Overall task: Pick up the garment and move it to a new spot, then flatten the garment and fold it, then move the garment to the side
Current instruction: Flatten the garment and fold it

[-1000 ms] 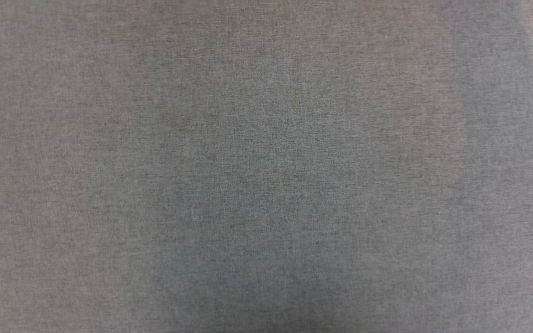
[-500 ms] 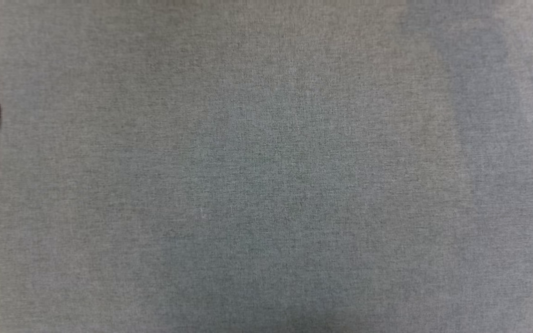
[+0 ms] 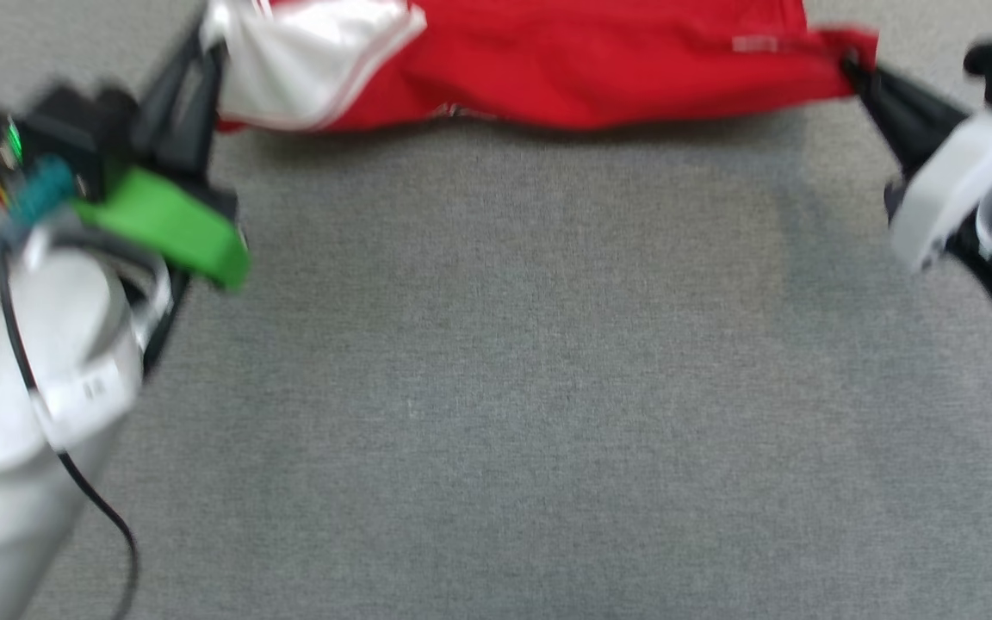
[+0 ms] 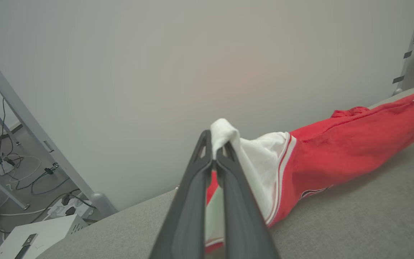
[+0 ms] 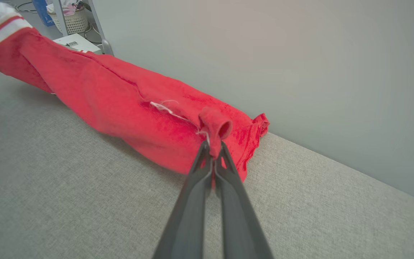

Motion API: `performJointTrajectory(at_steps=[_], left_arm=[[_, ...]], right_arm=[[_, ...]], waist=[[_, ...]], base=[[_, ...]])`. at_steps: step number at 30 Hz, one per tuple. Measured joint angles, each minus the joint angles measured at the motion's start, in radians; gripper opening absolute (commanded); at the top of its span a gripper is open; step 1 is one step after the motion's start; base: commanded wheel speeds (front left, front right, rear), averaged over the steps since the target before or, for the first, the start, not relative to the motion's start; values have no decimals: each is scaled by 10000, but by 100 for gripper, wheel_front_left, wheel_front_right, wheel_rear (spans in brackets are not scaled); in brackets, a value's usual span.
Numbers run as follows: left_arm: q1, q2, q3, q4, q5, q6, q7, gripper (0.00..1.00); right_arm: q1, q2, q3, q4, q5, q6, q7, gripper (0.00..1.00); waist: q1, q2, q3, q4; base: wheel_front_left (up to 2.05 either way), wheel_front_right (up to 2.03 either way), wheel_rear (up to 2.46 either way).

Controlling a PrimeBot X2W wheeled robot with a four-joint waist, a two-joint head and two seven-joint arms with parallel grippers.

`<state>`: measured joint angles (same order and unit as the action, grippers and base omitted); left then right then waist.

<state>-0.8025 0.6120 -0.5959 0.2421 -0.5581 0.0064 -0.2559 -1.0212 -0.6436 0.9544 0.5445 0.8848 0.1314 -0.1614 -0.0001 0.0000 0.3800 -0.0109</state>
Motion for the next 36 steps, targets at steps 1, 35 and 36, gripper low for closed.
performJointTrajectory(at_steps=[1, 35, 36], left_arm=[[588, 8, 77, -247, -90, 138, 0, 0], [9674, 460, -892, -3016, -4161, 1208, 2261, 0], [9698, 500, -867, -3093, -4157, 1225, 2238, 0]], right_arm=[[349, -151, 119, -211, 153, 0, 0, 0], [9172, -2132, -1080, -2815, 1779, 0, 489, 0], [9302, -2138, -1208, -2892, 1778, 0, 554, 0]], waist=[[0, 0, -166, 20], [0, 0, -3250, 362], [0, 0, -3239, 366]], base=[[0, 0, 0], [0, 0, 0], [0, 0, 0]])
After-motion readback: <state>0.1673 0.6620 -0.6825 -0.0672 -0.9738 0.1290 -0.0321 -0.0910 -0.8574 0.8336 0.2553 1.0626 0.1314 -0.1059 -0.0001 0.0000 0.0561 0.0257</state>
